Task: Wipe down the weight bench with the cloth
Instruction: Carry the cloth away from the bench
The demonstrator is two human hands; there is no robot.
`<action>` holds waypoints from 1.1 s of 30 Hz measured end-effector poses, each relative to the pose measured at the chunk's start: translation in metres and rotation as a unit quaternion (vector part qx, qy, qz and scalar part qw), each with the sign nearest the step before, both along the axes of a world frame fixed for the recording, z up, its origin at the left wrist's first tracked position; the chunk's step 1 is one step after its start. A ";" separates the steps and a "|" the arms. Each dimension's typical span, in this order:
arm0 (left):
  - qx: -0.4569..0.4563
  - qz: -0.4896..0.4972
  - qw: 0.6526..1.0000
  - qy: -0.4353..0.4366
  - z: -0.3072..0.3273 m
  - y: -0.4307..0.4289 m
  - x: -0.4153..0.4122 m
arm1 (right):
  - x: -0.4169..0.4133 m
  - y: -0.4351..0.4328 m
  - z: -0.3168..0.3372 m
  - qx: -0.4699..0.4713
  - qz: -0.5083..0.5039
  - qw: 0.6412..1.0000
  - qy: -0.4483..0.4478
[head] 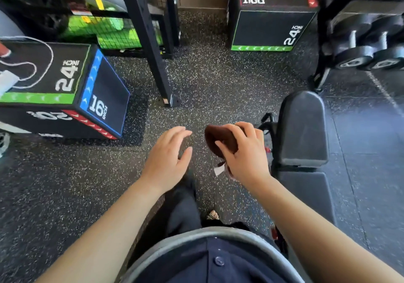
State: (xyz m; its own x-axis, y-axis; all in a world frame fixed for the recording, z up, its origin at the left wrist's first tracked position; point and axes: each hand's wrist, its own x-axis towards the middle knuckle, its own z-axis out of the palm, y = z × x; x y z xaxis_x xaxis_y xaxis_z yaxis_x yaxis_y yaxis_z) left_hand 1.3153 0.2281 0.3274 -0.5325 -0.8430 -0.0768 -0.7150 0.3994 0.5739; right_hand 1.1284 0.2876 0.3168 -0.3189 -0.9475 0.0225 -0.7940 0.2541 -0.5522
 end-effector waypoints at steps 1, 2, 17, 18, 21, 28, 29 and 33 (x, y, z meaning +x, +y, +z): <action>0.002 0.001 1.000 -0.002 -0.002 -0.021 -0.004 | -0.004 -0.021 -0.003 0.003 -0.004 1.000 -0.001; 0.002 -0.001 1.000 -0.002 -0.005 -0.043 -0.009 | -0.007 -0.042 -0.005 0.005 -0.008 1.000 -0.003; -0.046 -0.147 0.987 -0.042 0.011 -0.329 -0.109 | -0.092 -0.276 0.003 -0.012 -0.108 0.994 -0.009; -0.046 -0.151 0.987 -0.042 0.011 -0.340 -0.118 | -0.100 -0.285 0.003 -0.012 -0.112 0.994 -0.010; -0.042 -0.160 0.985 -0.039 0.009 -0.380 -0.157 | -0.135 -0.320 0.002 -0.010 -0.133 0.991 -0.019; -0.047 -0.212 0.975 -0.033 0.012 -0.480 -0.291 | -0.249 -0.410 0.002 -0.035 -0.172 0.984 -0.015; -0.049 -0.218 0.974 -0.034 0.015 -0.492 -0.310 | -0.266 -0.420 0.005 -0.035 -0.180 0.983 -0.015; -0.058 -0.236 0.970 -0.027 0.022 -0.533 -0.378 | -0.331 -0.451 0.013 -0.044 -0.196 0.980 -0.006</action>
